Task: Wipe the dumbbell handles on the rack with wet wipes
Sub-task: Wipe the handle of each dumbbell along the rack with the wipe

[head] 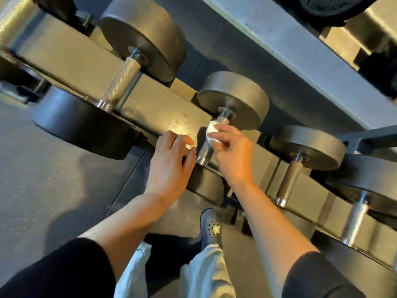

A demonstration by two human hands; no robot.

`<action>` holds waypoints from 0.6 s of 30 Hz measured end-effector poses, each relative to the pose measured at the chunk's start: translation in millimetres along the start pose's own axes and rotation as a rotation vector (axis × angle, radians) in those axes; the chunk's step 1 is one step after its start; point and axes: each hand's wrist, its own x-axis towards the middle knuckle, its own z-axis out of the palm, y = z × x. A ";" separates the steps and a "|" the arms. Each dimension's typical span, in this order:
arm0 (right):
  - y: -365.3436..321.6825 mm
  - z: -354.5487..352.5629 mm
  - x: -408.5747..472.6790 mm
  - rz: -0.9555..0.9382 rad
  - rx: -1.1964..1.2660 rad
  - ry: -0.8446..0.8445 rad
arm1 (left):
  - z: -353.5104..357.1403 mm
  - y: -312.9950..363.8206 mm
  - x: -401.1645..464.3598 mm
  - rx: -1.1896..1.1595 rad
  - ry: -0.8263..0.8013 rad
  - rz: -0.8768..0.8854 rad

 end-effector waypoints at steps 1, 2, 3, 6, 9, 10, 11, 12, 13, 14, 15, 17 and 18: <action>0.5 0.2 -7.6 0.048 0.042 -0.061 | 0.7 0.3 -0.8 -0.022 0.013 -0.014; -0.6 -0.7 -14.2 0.123 0.120 -0.118 | 0.8 0.8 -0.9 -0.034 0.020 -0.025; -2.7 -2.1 -18.9 0.201 0.209 -0.160 | 1.1 0.4 -0.8 -0.037 0.023 -0.030; -7.0 -6.4 -21.7 0.297 0.278 -0.241 | 2.8 -2.0 -1.1 -0.015 0.022 -0.039; -12.2 -6.9 -17.4 0.235 0.184 -0.267 | 3.9 -3.6 -1.1 -0.011 0.003 -0.044; -14.9 -7.3 -14.9 0.195 0.148 -0.230 | 3.8 -3.8 -0.9 -0.014 0.002 -0.051; -17.9 -8.2 -10.8 0.139 0.100 -0.170 | 3.7 -4.2 -0.6 -0.020 0.005 -0.061; -20.8 -9.6 -4.3 0.073 0.036 -0.103 | 3.7 -4.8 -0.4 -0.024 0.010 -0.065; -23.9 -11.1 3.6 0.001 -0.041 -0.058 | 4.1 -5.3 -0.2 -0.026 0.017 -0.060; -24.3 -11.4 13.3 -0.064 -0.135 -0.045 | 4.7 -5.9 -0.2 -0.027 0.020 -0.050; -24.1 -11.0 22.7 -0.121 -0.235 -0.075 | 5.3 -6.1 -0.3 -0.028 0.024 -0.041; -19.7 -6.6 36.1 -0.243 -0.468 -0.184 | 6.3 -6.8 -0.2 -0.038 0.034 -0.033; -16.3 -4.3 38.4 -0.303 -0.570 -0.224 | 6.3 -6.9 0.1 -0.048 0.038 -0.032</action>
